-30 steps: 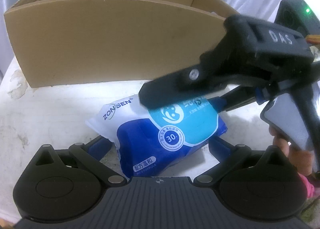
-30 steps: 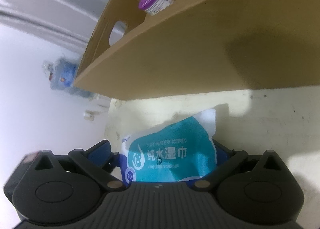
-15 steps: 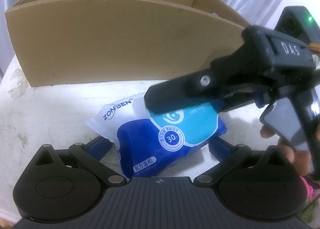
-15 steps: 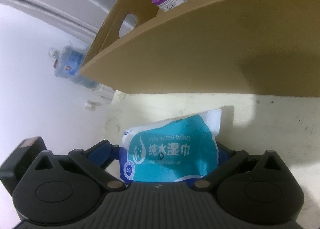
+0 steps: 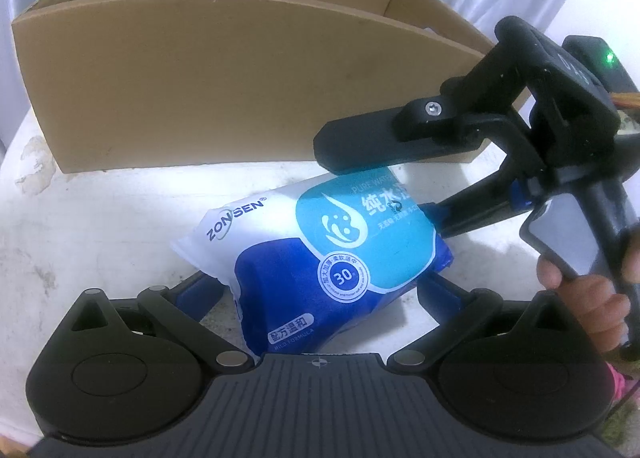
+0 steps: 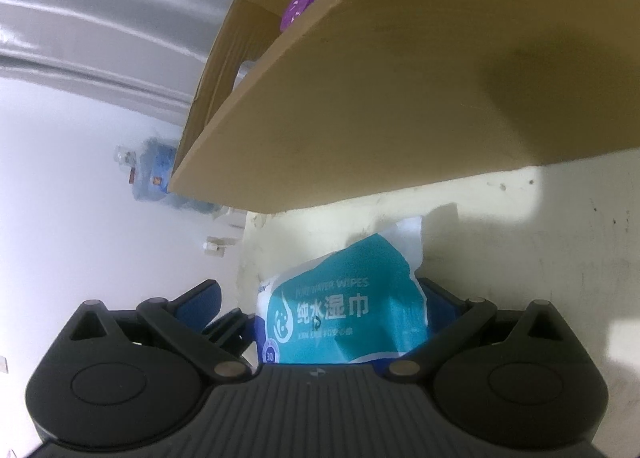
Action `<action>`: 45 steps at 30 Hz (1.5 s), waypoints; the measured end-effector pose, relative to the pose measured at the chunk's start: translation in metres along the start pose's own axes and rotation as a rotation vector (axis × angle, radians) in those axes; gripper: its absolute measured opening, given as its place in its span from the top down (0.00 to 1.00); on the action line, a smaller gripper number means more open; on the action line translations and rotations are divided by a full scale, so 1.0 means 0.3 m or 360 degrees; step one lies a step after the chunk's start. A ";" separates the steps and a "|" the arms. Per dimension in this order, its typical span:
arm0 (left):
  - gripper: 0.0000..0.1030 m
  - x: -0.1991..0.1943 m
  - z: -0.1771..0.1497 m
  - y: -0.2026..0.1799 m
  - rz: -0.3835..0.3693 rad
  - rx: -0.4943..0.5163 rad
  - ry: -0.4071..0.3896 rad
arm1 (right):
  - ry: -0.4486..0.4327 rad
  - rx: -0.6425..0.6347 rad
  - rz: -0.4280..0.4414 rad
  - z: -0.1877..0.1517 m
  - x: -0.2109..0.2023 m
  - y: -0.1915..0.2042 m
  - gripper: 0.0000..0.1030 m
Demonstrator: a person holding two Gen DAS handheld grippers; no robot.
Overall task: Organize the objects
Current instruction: 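Close the right tool around the wet-wipes pack, then lift the wet-wipes pack with the right tool over the cardboard box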
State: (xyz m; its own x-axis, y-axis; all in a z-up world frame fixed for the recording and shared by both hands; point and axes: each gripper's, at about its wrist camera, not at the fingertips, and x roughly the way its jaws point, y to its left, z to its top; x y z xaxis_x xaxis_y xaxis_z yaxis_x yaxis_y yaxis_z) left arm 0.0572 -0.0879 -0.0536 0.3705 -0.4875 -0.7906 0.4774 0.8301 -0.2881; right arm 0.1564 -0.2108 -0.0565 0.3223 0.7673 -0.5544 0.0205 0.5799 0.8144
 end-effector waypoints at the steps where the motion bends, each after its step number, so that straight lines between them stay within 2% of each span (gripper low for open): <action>1: 0.00 0.001 0.001 0.000 -0.0003 0.0008 0.0003 | -0.0005 0.0008 0.0001 -0.001 -0.001 -0.001 0.00; 5: 0.01 0.003 0.004 0.001 -0.0010 0.0020 0.0007 | -0.0017 0.0001 -0.0111 -0.003 -0.010 0.031 0.00; 8: 0.03 0.002 -0.001 -0.008 0.0002 0.0044 -0.0009 | -0.0121 -0.0181 -0.0200 -0.036 -0.043 0.094 0.00; 12: 0.09 0.005 -0.015 -0.031 0.0044 0.0082 -0.0022 | -0.0181 -0.0321 -0.0334 -0.082 -0.060 0.142 0.00; 17: 0.16 0.006 0.000 -0.017 0.0084 0.0138 -0.0032 | -0.0272 -0.0411 -0.0386 -0.119 -0.077 0.147 0.04; 19: 0.16 0.010 0.000 -0.027 0.0097 0.0140 -0.0034 | -0.0309 -0.0426 -0.0406 -0.128 -0.081 0.143 0.08; 23: 0.18 0.017 0.000 -0.044 0.0115 0.0138 -0.0044 | -0.0275 -0.0369 -0.0375 -0.123 -0.099 0.097 0.11; 27: 0.21 0.024 -0.001 -0.062 0.0130 0.0131 -0.0054 | -0.0231 -0.0290 -0.0328 -0.122 -0.092 0.063 0.22; 28: 0.22 -0.020 -0.056 -0.048 0.0123 0.0139 -0.0052 | -0.0224 -0.0280 -0.0315 -0.122 -0.090 0.059 0.26; 29: 0.22 -0.033 -0.089 -0.061 0.0120 0.0145 -0.0051 | -0.0217 -0.0268 -0.0293 -0.121 -0.088 0.055 0.26; 31: 0.22 -0.031 -0.093 -0.072 0.0125 0.0151 -0.0047 | -0.0223 -0.0267 -0.0294 -0.123 -0.090 0.056 0.27; 33: 0.23 -0.035 0.018 0.028 0.0132 0.0160 -0.0043 | -0.0221 -0.0254 -0.0298 -0.122 -0.096 0.058 0.29; 34: 0.23 -0.083 0.050 0.039 0.0134 0.0166 -0.0041 | -0.0221 -0.0247 -0.0298 -0.124 -0.100 0.059 0.31; 35: 0.23 -0.100 0.024 0.040 0.0131 0.0173 -0.0040 | -0.0222 -0.0237 -0.0297 -0.125 -0.105 0.059 0.32; 36: 0.23 -0.084 0.054 0.083 0.0127 0.0179 -0.0036 | -0.0221 -0.0225 -0.0293 -0.126 -0.109 0.059 0.32; 37: 0.23 -0.203 0.088 0.109 0.0126 0.0189 -0.0035 | -0.0220 -0.0218 -0.0290 -0.129 -0.112 0.061 0.32; 39: 0.21 -0.201 0.100 0.124 0.0135 0.0209 -0.0028 | -0.0222 -0.0226 -0.0303 -0.136 -0.115 0.065 0.32; 41: 0.20 -0.214 0.117 0.253 0.0137 0.0205 -0.0008 | -0.0228 -0.0233 -0.0309 -0.139 -0.116 0.062 0.32; 42: 0.19 -0.232 0.074 0.262 0.0139 0.0206 -0.0003 | -0.0229 -0.0221 -0.0300 -0.138 -0.116 0.055 0.31; 45: 0.18 -0.241 0.063 0.266 0.0148 0.0204 0.0013 | -0.0226 -0.0215 -0.0295 -0.133 -0.112 0.052 0.29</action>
State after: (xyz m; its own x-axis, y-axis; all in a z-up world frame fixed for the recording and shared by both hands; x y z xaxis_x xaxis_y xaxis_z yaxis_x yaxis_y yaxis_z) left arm 0.0836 0.0085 -0.0093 0.4116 -0.4074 -0.8152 0.5394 0.8299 -0.1424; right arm 0.1082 -0.2165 -0.0319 0.4546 0.6039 -0.6547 -0.0319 0.7456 0.6656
